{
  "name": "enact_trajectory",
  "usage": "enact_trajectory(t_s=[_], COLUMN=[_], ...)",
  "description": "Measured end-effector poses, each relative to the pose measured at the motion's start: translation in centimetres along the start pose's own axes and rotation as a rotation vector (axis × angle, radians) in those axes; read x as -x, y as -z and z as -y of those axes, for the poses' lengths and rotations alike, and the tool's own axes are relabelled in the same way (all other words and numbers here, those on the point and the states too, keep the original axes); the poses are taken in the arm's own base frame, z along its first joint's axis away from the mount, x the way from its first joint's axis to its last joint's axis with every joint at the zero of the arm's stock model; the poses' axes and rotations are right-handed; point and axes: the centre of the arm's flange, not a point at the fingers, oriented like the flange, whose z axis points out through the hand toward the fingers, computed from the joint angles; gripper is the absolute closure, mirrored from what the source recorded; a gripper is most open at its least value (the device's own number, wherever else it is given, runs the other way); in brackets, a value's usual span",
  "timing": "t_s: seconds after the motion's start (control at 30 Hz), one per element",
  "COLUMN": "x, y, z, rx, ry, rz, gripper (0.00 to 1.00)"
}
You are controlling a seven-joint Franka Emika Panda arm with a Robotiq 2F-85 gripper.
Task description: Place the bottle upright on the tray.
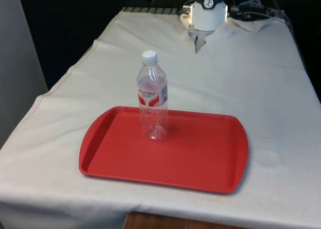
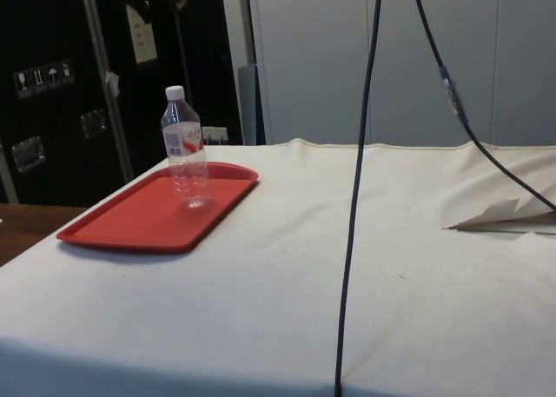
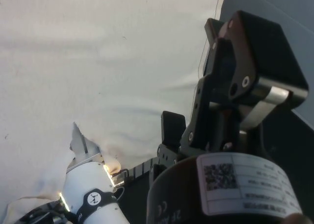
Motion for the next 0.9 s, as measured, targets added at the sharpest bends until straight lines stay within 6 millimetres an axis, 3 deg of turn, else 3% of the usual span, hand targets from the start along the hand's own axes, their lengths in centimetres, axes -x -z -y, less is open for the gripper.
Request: enact_trajectory(t_s=[0.43,0.9], x=[-0.1,0.6], y=[-0.1,-2.0], z=[-0.2,-0.4], rx=[0.014,0.055], ry=[-0.002,0.011], rz=[-0.008,-0.041], gripper=[0.00,0.00])
